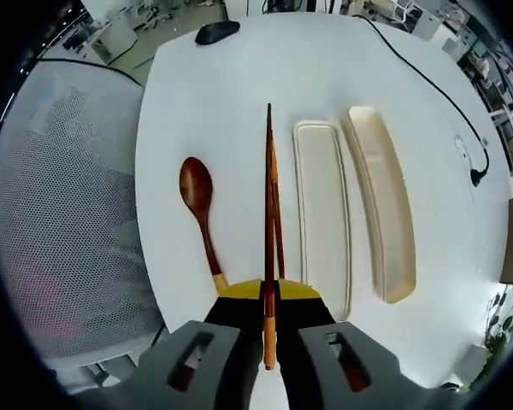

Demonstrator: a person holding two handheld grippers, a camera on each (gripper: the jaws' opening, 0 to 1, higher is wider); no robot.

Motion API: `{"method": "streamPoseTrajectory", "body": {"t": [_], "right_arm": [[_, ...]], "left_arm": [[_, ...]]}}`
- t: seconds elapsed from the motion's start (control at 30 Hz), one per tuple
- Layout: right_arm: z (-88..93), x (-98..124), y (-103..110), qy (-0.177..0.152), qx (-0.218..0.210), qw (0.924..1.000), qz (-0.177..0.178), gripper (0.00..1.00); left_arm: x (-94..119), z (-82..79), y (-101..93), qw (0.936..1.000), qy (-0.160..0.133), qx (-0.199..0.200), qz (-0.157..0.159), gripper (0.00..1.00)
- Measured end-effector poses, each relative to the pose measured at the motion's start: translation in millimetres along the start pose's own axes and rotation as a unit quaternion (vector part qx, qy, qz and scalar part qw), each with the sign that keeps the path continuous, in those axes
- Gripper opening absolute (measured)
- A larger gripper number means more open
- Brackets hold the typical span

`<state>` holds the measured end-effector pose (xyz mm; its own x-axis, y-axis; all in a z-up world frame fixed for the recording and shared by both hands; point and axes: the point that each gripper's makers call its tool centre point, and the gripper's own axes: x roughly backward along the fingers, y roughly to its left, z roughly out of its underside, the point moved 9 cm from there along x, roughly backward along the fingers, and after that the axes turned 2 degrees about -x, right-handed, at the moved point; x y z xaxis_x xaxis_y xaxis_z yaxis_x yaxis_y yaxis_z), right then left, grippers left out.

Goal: Arrange the utensils inside the cutlery case until each visible utensil rests in its matching compartment.

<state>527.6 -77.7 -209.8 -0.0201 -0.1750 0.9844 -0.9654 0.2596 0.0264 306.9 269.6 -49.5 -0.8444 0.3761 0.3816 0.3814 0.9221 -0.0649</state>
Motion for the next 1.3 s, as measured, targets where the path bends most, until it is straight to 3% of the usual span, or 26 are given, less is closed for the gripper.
{"method": "streamPoseTrajectory", "body": {"t": [0.27,1.3], "right_arm": [[4.6,-0.3,-10.6,0.003,-0.015,0.9999,0.004,0.0],[-17.4,20.6,-78.0,0.001,-0.012,0.9995,0.028,0.0]], "left_arm": [[-0.2,6.2,0.6,0.9999,0.007,0.011,0.002,0.78],[-16.8,2.1,10.2,0.9998,0.018,0.012,0.002,0.78]]}}
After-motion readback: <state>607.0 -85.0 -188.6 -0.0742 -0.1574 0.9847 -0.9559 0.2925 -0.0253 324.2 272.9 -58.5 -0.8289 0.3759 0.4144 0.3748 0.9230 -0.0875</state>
